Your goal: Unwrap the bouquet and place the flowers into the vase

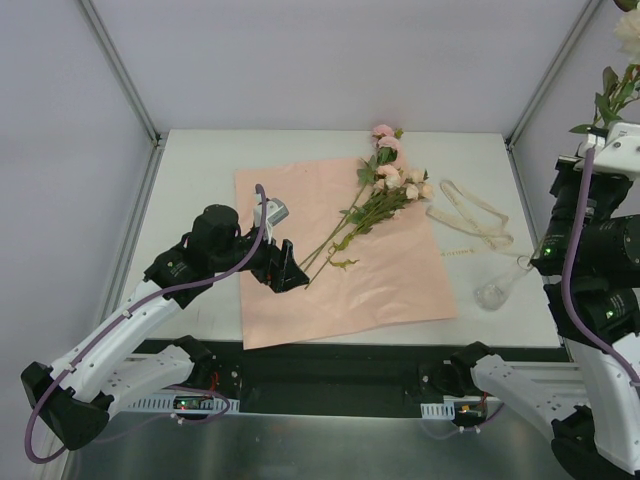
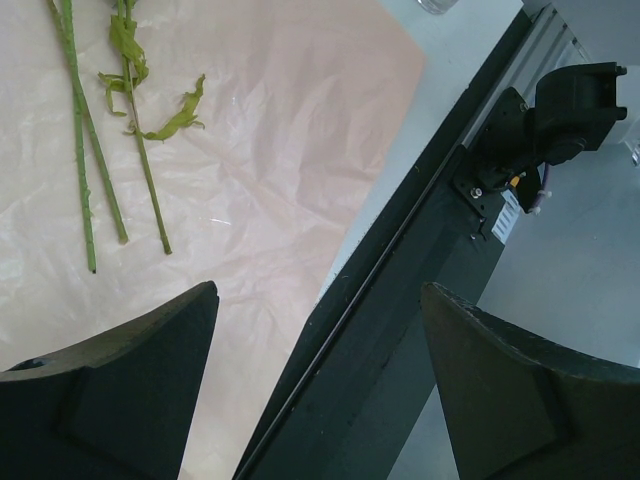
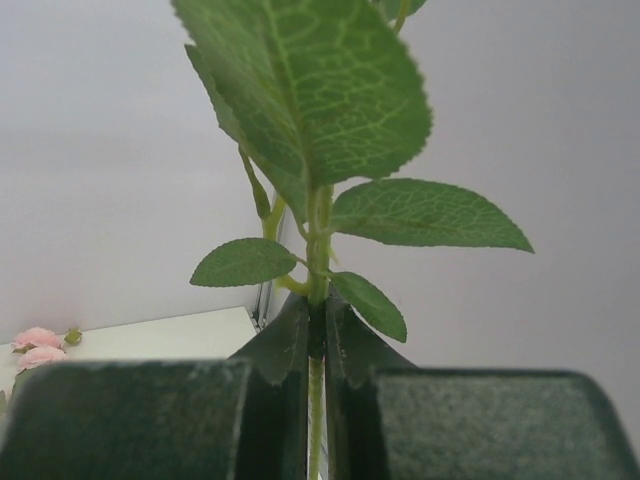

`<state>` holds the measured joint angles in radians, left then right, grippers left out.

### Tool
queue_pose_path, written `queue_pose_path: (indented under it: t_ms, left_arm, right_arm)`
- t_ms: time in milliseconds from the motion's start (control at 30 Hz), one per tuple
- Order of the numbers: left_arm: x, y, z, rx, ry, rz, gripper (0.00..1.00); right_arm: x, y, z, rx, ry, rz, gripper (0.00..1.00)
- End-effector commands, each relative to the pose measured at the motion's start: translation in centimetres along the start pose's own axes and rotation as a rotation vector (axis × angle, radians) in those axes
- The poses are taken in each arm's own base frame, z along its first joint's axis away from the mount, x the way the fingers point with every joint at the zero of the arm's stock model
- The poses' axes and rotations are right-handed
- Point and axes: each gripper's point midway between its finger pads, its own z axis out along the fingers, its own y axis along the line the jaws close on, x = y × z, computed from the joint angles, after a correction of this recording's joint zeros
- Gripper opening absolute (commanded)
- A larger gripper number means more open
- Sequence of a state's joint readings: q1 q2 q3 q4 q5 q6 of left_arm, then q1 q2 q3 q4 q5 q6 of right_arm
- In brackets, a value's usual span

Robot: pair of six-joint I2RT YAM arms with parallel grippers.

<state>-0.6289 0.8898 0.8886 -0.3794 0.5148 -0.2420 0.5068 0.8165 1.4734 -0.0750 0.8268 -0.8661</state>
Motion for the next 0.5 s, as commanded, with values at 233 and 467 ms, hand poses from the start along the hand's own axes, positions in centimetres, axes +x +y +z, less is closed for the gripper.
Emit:
queue_pose_path:
  t_ms: [233, 467]
  left_arm:
    - [-0.5, -0.4, 0.1, 0.022, -0.017, 0.041, 0.81]
    - [-0.3, -0.2, 0.3, 0.02, -0.008, 0.034, 0.81]
  right_arm:
    - [1.5, 0.6, 0.2, 0.041, -0.044, 0.092, 0.0]
    - [4.3, 0.9, -0.9, 0.039, -0.054, 0.108, 0.0]
